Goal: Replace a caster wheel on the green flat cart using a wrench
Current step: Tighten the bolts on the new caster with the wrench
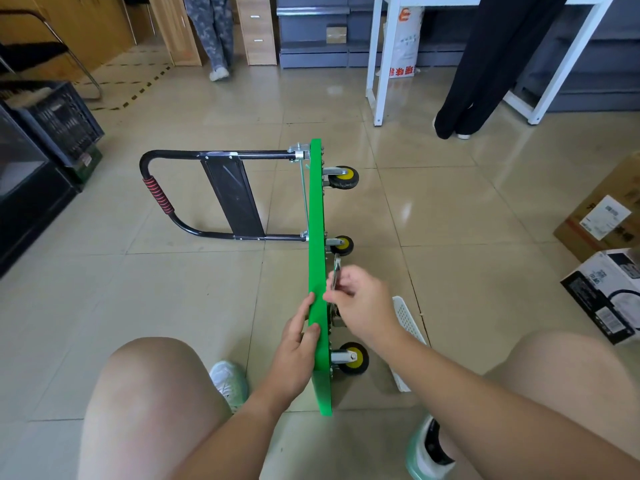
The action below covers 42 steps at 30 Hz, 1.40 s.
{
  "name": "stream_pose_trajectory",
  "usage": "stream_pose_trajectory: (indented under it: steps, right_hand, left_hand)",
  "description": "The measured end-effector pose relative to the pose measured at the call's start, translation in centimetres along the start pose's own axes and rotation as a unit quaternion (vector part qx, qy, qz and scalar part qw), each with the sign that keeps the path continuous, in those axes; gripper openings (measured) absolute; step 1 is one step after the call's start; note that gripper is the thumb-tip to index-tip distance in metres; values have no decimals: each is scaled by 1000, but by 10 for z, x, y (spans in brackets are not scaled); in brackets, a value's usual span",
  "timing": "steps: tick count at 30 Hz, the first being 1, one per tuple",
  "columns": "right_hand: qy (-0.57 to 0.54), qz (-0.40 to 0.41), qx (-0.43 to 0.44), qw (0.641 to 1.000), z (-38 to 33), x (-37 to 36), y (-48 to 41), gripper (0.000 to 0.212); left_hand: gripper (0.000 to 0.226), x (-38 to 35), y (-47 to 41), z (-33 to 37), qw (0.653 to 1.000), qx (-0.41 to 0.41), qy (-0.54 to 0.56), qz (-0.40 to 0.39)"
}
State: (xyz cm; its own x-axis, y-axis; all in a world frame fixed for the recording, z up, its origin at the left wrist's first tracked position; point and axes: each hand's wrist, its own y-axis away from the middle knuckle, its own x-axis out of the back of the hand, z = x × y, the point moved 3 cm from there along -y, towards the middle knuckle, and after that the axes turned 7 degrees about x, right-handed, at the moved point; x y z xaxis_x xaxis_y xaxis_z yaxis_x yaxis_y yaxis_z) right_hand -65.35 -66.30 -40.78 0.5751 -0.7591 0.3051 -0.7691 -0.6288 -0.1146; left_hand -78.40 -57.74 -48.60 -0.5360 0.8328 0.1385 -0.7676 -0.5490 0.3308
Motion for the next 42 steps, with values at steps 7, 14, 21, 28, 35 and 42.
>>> stream_pose_trajectory:
  steps: [7, 14, 21, 28, 35, 42]
  right_hand:
    - [22, -60, -69, 996, -1, 4, -38, 20]
    - [-70, 25, -27, 997, -30, 37, -3, 19]
    - [-106, 16, 26, 994, -12, 29, 53, 24]
    - [-90, -16, 75, 993, 15, 7, 66, 46]
    - [26, 0, 208, 978, 20, 0, 81, 21]
    - [36, 10, 218, 975, 14, -4, 74, 25]
  left_hand:
    - [49, 1, -1, -1, 1000, 13, -1, -13]
    - [49, 1, 1, 0, 1000, 11, -6, -11]
    - [48, -1, 4, 5, 1000, 2, -3, 1]
    - [50, 0, 7, 8, 1000, -6, -17, 7]
    - [48, 0, 6, 7, 1000, -11, -7, 11]
    - [49, 0, 7, 8, 1000, -5, -8, 2]
